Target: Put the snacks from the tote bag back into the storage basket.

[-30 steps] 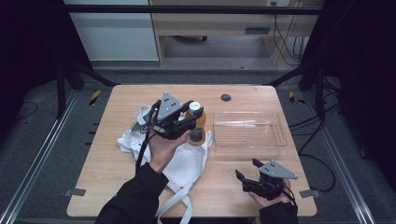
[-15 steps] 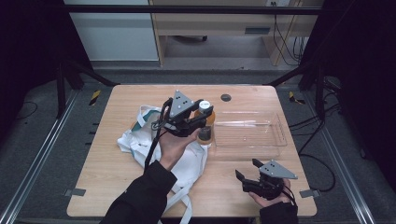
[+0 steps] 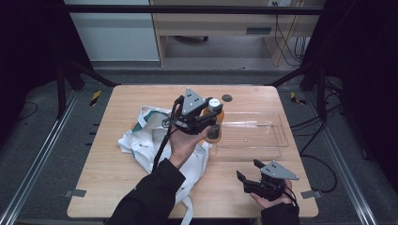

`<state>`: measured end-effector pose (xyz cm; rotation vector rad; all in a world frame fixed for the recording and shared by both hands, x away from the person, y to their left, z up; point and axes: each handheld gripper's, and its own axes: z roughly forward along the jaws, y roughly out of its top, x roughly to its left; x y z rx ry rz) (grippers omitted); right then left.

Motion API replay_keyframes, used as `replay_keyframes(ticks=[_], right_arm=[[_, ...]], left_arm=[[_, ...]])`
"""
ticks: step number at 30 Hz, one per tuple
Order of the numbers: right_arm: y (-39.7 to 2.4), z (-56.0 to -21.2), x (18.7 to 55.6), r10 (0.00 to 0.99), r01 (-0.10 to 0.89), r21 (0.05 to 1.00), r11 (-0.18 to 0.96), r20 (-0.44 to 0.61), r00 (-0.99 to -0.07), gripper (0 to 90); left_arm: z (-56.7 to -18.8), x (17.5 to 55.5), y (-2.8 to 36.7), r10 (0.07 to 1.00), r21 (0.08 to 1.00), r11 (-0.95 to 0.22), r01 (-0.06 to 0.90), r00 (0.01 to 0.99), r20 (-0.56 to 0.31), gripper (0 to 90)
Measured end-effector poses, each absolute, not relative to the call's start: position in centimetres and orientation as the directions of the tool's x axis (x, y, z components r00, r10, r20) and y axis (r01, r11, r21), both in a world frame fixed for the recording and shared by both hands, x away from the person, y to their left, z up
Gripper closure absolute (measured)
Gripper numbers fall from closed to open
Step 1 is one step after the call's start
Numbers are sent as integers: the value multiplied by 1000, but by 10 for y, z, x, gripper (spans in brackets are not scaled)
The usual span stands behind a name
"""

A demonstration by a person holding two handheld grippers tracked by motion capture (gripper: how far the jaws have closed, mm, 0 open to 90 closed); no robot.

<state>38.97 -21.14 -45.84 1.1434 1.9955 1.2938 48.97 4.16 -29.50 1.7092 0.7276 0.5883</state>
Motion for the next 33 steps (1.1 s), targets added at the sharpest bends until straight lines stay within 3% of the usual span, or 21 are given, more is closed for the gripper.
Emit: replay_keyframes(ticks=[33], right_arm=[[-211, -460, 390, 849, 380, 903, 200, 34, -528, 229]], left_arm=[[-304, 513, 4, 725, 967, -186, 175, 688, 15, 587]])
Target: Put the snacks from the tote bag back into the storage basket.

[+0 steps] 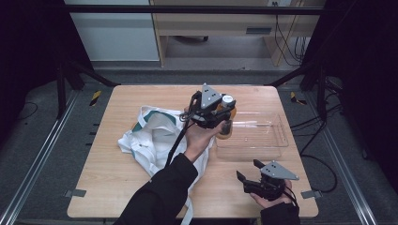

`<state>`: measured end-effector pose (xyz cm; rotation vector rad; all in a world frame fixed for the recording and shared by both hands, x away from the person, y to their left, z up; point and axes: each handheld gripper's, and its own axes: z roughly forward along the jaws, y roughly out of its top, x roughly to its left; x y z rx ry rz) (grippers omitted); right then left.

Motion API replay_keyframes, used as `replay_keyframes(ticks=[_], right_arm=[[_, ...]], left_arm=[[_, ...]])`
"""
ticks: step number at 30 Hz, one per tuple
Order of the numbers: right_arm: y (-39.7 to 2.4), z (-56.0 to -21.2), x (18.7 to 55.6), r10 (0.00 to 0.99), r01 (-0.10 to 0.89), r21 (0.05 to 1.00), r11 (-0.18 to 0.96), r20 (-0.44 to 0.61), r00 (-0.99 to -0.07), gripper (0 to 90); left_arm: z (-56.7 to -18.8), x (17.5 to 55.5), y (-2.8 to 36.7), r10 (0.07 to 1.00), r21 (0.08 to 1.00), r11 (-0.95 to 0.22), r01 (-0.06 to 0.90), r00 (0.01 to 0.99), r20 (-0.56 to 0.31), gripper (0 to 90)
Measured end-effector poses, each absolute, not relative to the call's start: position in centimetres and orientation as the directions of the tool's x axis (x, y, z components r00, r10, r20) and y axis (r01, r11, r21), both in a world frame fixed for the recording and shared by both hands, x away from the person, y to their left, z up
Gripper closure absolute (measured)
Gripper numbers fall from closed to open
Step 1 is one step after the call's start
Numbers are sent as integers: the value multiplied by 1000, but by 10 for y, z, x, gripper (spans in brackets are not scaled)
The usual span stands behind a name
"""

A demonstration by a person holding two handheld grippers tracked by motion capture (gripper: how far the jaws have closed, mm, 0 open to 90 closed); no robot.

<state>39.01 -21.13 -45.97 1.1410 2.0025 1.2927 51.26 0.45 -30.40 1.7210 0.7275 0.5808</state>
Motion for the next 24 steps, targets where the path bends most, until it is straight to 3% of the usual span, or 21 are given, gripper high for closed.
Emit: replay_keyframes(ticks=[24], right_arm=[[-211, -460, 390, 849, 379, 903, 201, 33, -528, 225]], left_arm=[[-329, 517, -11, 714, 954, -224, 200, 700, 20, 587]])
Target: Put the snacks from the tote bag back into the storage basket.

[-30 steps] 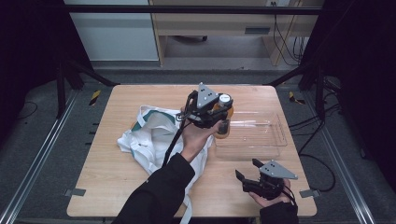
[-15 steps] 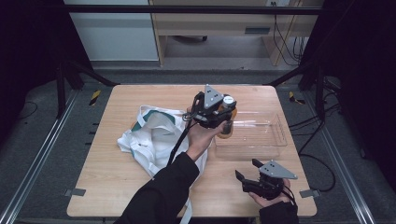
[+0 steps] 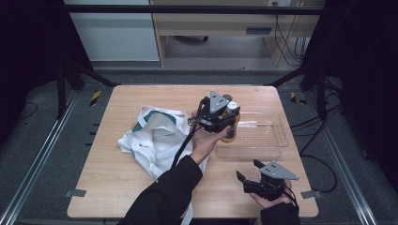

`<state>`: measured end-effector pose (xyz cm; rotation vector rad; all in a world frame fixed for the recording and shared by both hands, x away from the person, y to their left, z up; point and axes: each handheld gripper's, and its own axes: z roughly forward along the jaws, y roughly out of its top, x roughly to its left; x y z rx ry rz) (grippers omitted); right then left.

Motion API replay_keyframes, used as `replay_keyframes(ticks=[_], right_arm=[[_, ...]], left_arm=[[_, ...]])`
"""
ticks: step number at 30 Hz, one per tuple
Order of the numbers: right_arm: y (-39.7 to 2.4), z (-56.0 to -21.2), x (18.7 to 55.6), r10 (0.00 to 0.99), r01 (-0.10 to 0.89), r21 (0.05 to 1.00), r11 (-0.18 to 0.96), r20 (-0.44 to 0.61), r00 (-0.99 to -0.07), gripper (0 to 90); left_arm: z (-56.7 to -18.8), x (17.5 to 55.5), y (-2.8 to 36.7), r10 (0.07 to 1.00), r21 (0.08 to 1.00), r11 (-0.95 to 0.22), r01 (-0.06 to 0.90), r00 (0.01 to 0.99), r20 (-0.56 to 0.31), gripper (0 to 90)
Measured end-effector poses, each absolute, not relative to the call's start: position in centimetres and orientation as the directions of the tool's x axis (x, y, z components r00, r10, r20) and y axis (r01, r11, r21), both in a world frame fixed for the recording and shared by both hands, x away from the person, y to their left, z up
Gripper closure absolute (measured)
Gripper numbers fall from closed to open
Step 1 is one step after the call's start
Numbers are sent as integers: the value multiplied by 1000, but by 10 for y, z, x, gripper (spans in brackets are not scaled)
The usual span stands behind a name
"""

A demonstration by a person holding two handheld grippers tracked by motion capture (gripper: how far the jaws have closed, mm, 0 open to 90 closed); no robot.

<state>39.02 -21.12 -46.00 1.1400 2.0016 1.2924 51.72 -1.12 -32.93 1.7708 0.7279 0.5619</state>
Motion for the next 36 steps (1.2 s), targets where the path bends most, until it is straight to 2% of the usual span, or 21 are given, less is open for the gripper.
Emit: replay_keyframes(ticks=[36], right_arm=[[-210, -461, 391, 849, 379, 902, 207, 27, -527, 217]], left_arm=[[-366, 520, -11, 720, 933, -261, 249, 693, 16, 586]])
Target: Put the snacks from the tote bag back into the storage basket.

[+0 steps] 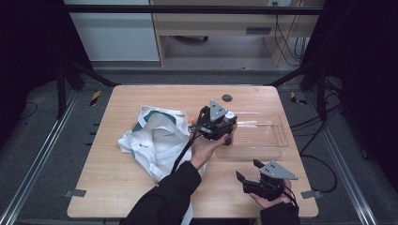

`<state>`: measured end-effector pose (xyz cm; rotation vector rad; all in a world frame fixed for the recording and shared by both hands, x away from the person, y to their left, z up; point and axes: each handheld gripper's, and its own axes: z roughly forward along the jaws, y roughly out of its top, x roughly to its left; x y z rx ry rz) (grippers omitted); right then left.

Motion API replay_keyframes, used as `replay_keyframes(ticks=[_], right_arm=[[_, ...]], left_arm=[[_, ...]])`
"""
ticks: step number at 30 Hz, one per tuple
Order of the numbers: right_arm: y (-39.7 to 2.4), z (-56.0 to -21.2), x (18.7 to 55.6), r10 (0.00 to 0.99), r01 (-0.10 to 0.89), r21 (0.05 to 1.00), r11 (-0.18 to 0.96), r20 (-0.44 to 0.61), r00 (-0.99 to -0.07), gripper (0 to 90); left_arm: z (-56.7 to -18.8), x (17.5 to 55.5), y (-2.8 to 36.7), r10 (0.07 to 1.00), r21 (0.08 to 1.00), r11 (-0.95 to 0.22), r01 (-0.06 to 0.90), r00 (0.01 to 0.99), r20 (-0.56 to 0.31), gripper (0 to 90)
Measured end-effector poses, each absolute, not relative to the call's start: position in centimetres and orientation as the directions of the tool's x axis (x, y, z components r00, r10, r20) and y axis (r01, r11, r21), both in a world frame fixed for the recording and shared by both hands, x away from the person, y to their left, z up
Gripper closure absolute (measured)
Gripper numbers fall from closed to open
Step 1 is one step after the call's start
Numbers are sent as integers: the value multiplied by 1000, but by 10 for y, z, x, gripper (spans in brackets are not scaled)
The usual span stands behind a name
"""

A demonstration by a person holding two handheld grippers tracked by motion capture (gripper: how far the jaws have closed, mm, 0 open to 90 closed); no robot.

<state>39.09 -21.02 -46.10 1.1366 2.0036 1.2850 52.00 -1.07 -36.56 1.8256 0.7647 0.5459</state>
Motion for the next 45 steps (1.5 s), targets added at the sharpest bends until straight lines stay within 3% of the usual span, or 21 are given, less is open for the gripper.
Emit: replay_keyframes(ticks=[23, 39, 45], right_arm=[[-209, -461, 391, 848, 382, 900, 212, 25, -529, 217], [-209, -461, 391, 849, 383, 899, 212, 25, -527, 216], [-210, -462, 391, 851, 382, 899, 214, 21, -525, 214]], left_arm=[[-391, 519, -11, 723, 915, -282, 288, 690, 6, 586], [-396, 514, -12, 720, 922, -288, 259, 693, 30, 582], [-391, 510, -4, 700, 930, -284, 233, 713, 35, 522]])
